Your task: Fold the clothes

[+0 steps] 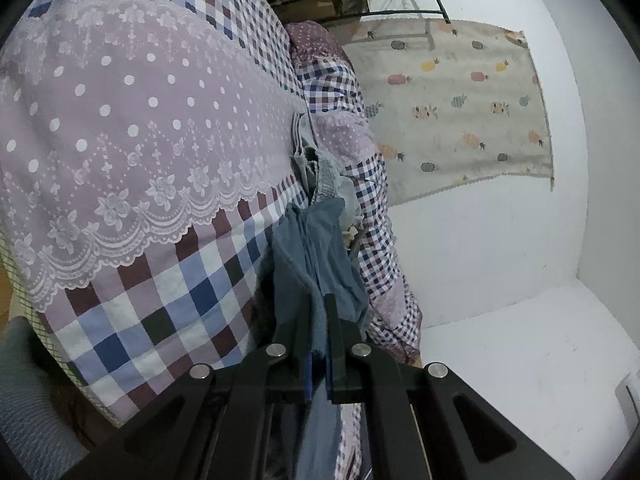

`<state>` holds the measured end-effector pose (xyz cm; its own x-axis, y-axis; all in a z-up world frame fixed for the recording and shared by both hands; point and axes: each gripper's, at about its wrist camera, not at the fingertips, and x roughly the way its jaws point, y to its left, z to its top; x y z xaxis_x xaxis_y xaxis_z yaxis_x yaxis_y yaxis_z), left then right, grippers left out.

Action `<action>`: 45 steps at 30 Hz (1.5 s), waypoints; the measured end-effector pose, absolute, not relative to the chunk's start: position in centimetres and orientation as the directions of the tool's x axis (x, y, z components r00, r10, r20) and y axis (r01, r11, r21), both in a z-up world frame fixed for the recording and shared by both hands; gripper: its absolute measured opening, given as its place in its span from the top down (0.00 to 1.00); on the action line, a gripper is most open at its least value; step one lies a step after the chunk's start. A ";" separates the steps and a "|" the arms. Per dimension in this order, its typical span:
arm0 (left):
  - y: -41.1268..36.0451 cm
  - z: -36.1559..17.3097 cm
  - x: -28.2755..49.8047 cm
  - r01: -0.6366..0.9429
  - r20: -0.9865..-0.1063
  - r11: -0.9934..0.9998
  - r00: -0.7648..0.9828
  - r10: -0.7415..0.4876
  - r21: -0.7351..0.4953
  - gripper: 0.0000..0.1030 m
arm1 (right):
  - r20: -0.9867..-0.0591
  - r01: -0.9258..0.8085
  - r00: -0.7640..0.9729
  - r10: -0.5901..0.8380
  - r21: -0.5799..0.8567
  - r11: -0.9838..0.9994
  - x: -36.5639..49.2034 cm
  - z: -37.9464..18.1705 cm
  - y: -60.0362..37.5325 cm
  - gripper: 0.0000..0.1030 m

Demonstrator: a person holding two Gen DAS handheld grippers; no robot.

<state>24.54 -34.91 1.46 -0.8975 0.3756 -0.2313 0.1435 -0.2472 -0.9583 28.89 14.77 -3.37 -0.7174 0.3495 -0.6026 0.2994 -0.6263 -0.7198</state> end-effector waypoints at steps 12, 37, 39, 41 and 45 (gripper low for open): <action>-31.2 10.6 28.1 -0.016 -0.225 -0.442 -0.844 0.487 -0.897 0.98 | -0.483 0.241 -0.841 0.243 -0.737 -0.632 32.0 12.0 21.2 1.00; -30.4 20.8 40.9 -0.231 -0.136 -0.525 -0.811 0.569 -0.819 0.98 | -0.728 0.613 -0.686 -0.025 -0.558 -0.559 45.1 21.2 21.6 0.99; -30.6 20.7 41.2 -0.233 -0.147 -0.539 -0.808 0.570 -0.810 0.98 | -0.737 0.637 -0.674 -0.052 -0.544 -0.545 45.8 22.0 21.3 0.99; -31.0 19.8 40.9 -0.199 -0.188 -0.552 -0.803 0.565 -0.810 0.98 | -0.758 0.668 -0.647 -0.087 -0.508 -0.544 45.8 22.4 21.5 0.99; -31.3 17.4 39.9 -0.099 -0.287 -0.566 -0.783 0.552 -0.818 0.98 | -0.822 0.735 -0.557 -0.121 -0.421 -0.531 45.6 20.8 21.5 0.98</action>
